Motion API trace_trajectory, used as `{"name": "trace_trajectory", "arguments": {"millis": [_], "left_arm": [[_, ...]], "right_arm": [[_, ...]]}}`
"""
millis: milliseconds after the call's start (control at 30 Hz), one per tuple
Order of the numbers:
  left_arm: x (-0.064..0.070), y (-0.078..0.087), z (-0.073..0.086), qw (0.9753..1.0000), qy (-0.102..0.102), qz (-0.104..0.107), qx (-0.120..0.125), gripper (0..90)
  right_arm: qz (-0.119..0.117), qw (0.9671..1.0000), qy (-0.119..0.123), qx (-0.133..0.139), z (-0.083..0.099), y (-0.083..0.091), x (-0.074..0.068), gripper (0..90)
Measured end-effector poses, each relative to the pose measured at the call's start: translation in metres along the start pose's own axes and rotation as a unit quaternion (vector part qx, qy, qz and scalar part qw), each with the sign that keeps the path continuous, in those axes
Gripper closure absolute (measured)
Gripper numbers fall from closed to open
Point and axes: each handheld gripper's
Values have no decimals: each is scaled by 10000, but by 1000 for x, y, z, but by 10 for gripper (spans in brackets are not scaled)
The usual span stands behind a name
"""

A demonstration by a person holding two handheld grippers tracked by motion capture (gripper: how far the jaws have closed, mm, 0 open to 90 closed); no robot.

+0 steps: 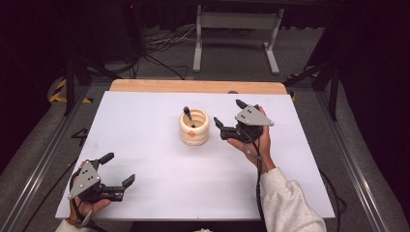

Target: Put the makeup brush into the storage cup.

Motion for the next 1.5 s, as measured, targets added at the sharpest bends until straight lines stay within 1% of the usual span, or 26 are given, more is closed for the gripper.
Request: {"name": "trace_trajectory", "arguments": {"millis": [200, 433, 533, 633, 833, 1000, 1200, 1300, 1400, 1500], "left_arm": [[0, 0, 0, 10000, -21, 7, -12, 23], [0, -2, 0, 10000, 24, 4, -1, 25], [1, -2, 0, 10000, -4, 13, -21, 25], [1, -2, 1, 10000, 41, 10, -24, 26], [0, -2, 1, 10000, 6, 16, -40, 27], [0, -2, 1, 10000, 9, 10, -43, 28], [0, -2, 1, 10000, 6, 8, -42, 28], [1, -2, 1, 10000, 5, 7, -58, 28], [0, -2, 1, 10000, 9, 1, -41, 28], [1, -2, 1, 10000, -21, -2, -69, 29]], "right_arm": [[1, 10000, 52, -56, 2, 6, 2, 104], [-5, 9999, 73, -117, 8, 14, 4, 105], [21, 9999, 64, -125, 11, 18, 5, 105], [4, 9999, 55, -126, 13, 21, 7, 105], [72, 9998, 111, -160, 16, 28, 8, 104], [43, 9997, 142, -215, 20, 33, 8, 104], [60, 9997, 112, -214, 25, 41, 9, 104], [83, 9995, 164, -255, 28, 45, 10, 101], [72, 9996, 128, -258, 32, 49, 11, 99], [93, 9994, 154, -279, 35, 52, 11, 99]]}}
Point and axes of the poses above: each handheld gripper's, and its own axes: y roughly backward along the jaws, z roughly out of its underside, x roughly to its right, and after that the axes turned 11 degrees about y, right-handed
